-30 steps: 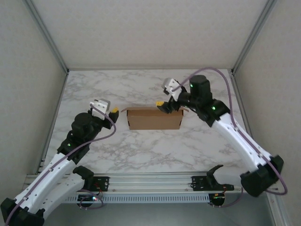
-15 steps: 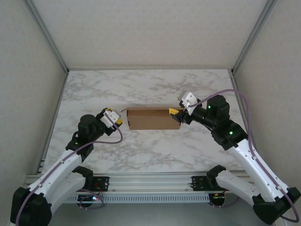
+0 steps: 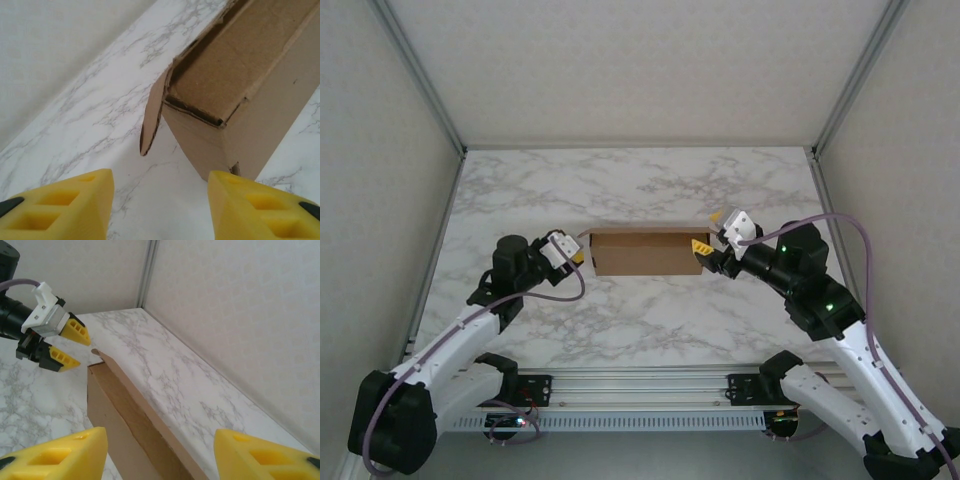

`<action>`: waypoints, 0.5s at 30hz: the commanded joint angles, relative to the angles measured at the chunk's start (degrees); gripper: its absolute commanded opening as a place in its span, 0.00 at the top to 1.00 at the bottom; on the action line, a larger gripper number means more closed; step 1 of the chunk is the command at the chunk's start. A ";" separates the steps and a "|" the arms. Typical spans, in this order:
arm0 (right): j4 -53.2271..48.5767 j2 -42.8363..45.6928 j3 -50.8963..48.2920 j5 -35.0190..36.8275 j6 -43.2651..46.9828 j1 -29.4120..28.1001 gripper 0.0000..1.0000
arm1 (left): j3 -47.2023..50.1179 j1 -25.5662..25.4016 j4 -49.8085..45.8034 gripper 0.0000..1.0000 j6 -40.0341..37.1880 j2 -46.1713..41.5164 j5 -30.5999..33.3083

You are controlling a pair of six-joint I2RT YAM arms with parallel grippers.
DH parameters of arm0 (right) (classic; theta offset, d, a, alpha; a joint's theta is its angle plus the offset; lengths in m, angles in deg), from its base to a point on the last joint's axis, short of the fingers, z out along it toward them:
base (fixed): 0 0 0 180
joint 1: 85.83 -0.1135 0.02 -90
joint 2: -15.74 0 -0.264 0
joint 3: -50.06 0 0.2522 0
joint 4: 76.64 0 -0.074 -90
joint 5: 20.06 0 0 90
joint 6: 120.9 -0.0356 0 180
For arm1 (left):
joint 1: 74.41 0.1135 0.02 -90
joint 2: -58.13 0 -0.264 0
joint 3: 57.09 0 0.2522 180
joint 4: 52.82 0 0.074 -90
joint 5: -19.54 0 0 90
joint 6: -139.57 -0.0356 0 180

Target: Fold the paper box

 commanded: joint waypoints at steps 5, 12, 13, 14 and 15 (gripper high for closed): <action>-1.09 1.01 -1.91 2.68 0.02 0.35 0.43 | -4.70 0.50 3.44 0.51 0.13 3.74 -3.48; -0.88 0.47 -2.43 3.85 1.07 0.32 0.44 | -5.88 0.35 3.37 0.56 -0.47 6.23 -5.05; -0.76 0.31 -2.45 3.97 1.07 0.33 0.44 | -6.08 0.34 3.22 0.57 -0.58 6.51 -5.15; -0.61 0.30 -2.60 4.13 1.07 0.31 0.44 | -6.32 0.28 2.97 0.60 -0.77 6.84 -5.28; -0.40 0.22 -2.70 4.32 1.07 0.31 0.45 | -6.64 0.33 2.67 0.62 -0.93 7.21 -5.48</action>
